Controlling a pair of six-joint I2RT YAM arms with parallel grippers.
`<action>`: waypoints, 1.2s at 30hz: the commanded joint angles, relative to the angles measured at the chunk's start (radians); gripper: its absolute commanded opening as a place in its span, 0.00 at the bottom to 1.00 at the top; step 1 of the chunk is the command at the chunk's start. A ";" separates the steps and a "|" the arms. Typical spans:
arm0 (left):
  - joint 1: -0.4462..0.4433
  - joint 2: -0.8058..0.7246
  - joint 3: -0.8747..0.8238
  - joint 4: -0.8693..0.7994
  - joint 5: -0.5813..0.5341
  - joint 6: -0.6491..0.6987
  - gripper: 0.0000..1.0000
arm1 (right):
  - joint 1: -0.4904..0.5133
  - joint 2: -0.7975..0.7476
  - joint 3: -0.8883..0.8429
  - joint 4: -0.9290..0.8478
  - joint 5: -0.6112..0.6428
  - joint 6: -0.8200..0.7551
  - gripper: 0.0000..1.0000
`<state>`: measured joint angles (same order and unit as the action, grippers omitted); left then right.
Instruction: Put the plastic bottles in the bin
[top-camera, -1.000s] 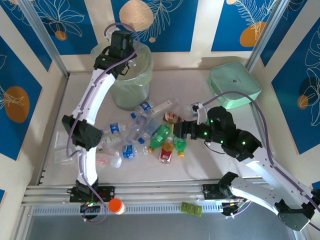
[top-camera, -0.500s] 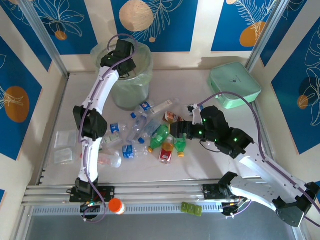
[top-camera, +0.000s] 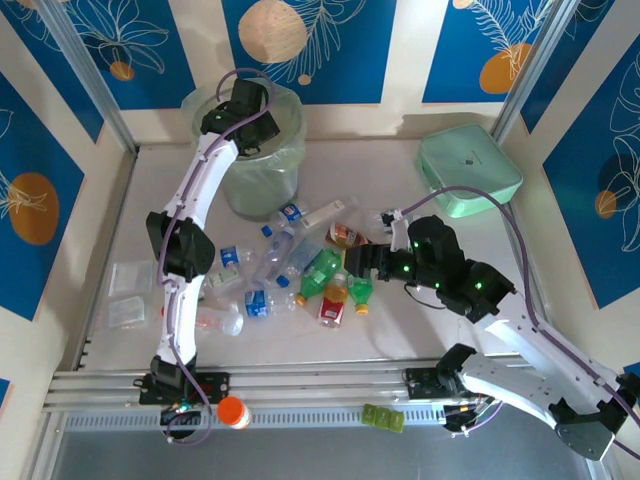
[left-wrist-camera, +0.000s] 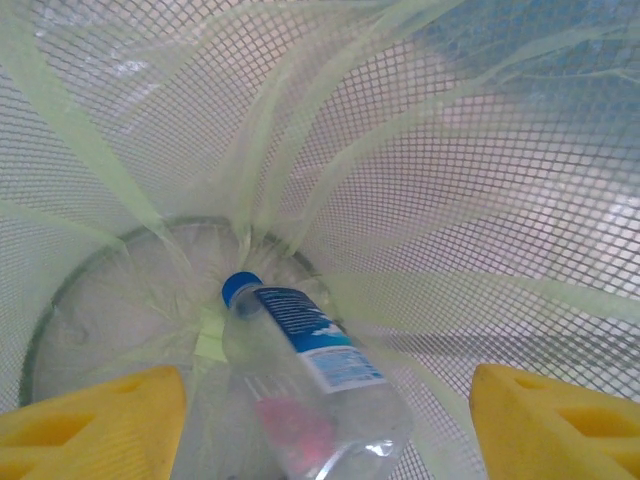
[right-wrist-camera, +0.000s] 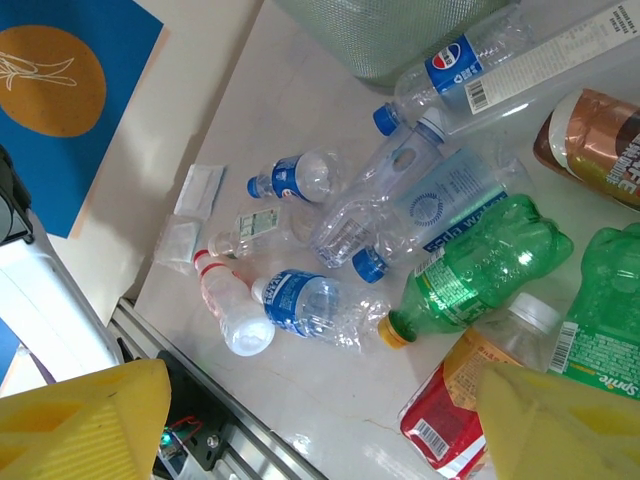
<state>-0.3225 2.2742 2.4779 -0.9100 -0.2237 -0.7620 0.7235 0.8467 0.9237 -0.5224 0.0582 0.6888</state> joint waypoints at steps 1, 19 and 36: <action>0.011 -0.095 0.029 -0.016 0.051 0.014 0.74 | 0.007 -0.023 0.044 -0.041 0.039 -0.021 0.81; 0.007 -1.050 -0.956 0.020 -0.050 -0.253 0.72 | 0.012 -0.020 0.054 -0.025 0.098 -0.041 0.80; 0.014 -1.409 -1.611 -0.307 0.050 -0.881 0.74 | 0.004 -0.011 0.020 -0.060 0.242 0.026 0.80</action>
<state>-0.3187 0.8799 0.9287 -1.1992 -0.2699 -1.5291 0.7307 0.8474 0.9527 -0.5667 0.2558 0.6941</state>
